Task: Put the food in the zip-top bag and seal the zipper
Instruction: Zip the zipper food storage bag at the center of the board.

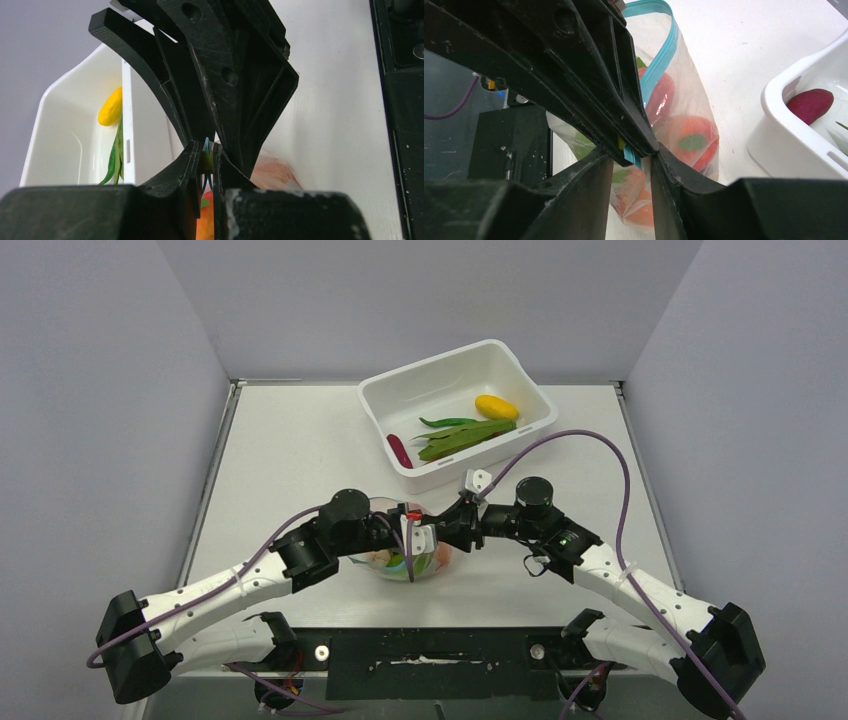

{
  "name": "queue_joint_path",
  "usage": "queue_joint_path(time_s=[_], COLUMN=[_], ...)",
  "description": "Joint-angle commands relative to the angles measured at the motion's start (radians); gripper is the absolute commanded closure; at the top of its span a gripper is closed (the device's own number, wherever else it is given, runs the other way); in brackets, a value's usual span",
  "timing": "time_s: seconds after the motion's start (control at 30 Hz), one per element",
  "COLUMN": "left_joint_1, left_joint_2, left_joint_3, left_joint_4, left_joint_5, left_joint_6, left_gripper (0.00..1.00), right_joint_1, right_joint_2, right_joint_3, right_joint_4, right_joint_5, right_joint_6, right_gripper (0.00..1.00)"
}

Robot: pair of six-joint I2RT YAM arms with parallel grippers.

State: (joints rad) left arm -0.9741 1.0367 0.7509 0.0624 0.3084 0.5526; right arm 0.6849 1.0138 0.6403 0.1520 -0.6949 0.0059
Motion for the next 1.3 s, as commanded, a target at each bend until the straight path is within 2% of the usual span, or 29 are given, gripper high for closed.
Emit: queue_joint_path(time_s=[0.0, 0.07, 0.1, 0.2, 0.4, 0.53, 0.9, 1.27], left_joint_1=[-0.003, -0.002, 0.001, 0.018, 0.077, 0.105, 0.162, 0.19], left_joint_2=[-0.017, -0.028, -0.035, -0.055, -0.032, -0.02, -0.037, -0.068], left_joint_3=[0.063, 0.064, 0.067, 0.076, 0.128, 0.138, 0.117, 0.108], left_joint_4=[-0.01, -0.029, -0.049, -0.109, -0.202, -0.253, -0.272, -0.304], left_joint_5=[0.088, 0.088, 0.077, 0.054, 0.184, 0.218, 0.275, 0.253], left_joint_6=[-0.037, -0.042, -0.041, -0.037, -0.038, -0.027, -0.024, -0.016], left_gripper=[1.0, 1.0, 1.0, 1.0, 1.0, 1.0, 1.0, 1.0], right_joint_1=[0.019, 0.019, 0.019, 0.019, 0.018, 0.016, 0.01, -0.039], right_joint_2=[-0.004, -0.012, -0.017, -0.038, -0.074, -0.112, -0.158, -0.199], right_joint_3=[0.035, 0.029, 0.027, 0.024, 0.017, -0.004, -0.042, -0.057], right_joint_4=[0.069, 0.067, 0.059, 0.029, 0.035, 0.067, 0.089, 0.115], right_joint_5=[0.03, 0.044, 0.052, 0.063, 0.088, 0.103, 0.131, 0.131], right_joint_6=[-0.081, -0.102, -0.112, -0.142, -0.148, -0.131, -0.112, -0.055], right_gripper=[0.77, 0.94, 1.0, 1.0, 1.0, 1.0, 1.0, 1.0])
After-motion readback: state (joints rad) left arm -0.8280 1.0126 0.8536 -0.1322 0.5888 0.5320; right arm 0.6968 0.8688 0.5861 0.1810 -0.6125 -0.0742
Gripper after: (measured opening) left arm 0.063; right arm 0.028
